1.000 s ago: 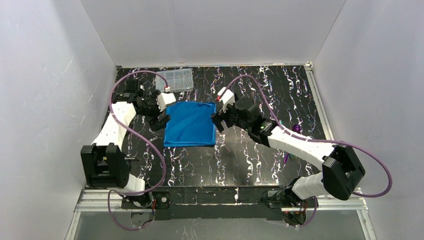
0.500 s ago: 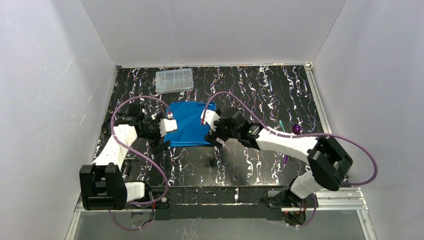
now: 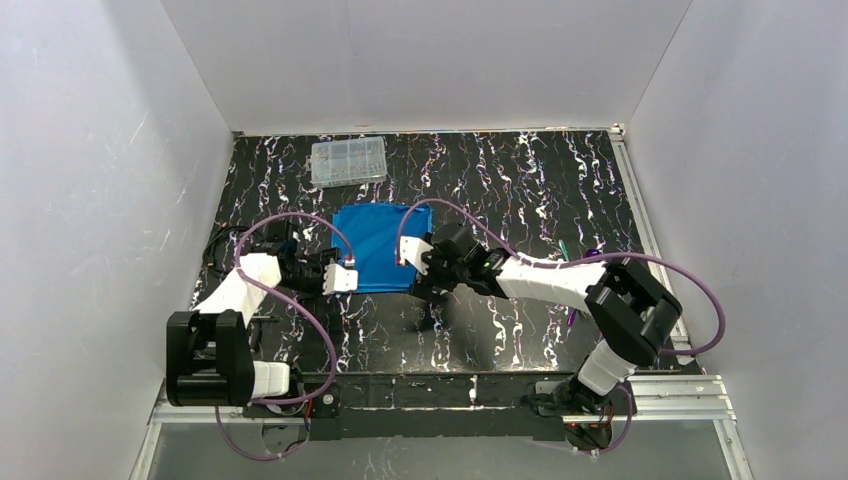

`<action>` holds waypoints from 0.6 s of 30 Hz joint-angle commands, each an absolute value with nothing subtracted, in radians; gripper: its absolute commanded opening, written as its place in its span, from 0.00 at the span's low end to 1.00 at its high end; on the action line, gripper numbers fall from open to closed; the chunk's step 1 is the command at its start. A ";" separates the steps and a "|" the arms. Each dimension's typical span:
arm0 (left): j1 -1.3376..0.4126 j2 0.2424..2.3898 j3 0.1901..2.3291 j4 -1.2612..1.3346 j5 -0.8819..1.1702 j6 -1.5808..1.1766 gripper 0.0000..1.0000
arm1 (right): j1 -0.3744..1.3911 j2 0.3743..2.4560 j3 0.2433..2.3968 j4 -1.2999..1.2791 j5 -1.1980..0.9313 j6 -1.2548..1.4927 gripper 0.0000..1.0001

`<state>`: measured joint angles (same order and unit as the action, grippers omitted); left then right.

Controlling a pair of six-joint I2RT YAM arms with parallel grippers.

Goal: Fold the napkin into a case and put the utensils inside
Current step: Pick up the upper triangle-folded napkin from the center of the board.

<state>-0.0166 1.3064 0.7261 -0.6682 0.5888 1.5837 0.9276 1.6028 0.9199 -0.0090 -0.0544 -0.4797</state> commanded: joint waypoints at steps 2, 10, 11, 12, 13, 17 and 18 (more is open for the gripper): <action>-0.023 1.313 0.663 -0.637 0.584 1.696 0.89 | 0.951 1.641 0.923 0.044 -0.085 -0.501 0.99; -0.026 1.286 0.605 -0.539 0.610 1.726 0.89 | 0.958 1.673 0.913 0.075 -0.087 -0.516 0.96; -0.029 1.289 0.606 -0.536 0.606 1.729 0.88 | 0.957 1.679 0.913 0.080 -0.089 -0.514 0.95; -0.031 1.292 0.606 -0.532 0.602 1.733 0.88 | 0.958 1.686 0.911 0.085 -0.092 -0.515 0.94; -0.034 1.294 0.606 -0.529 0.600 1.736 0.88 | 0.958 1.695 0.913 0.087 -0.096 -0.515 0.93; -0.053 1.308 0.603 -0.528 0.570 1.764 0.83 | 0.957 1.719 0.917 0.096 -0.106 -0.505 0.89; -0.060 1.313 0.605 -0.524 0.560 1.764 0.80 | 0.958 1.722 0.917 0.098 -0.106 -0.504 0.89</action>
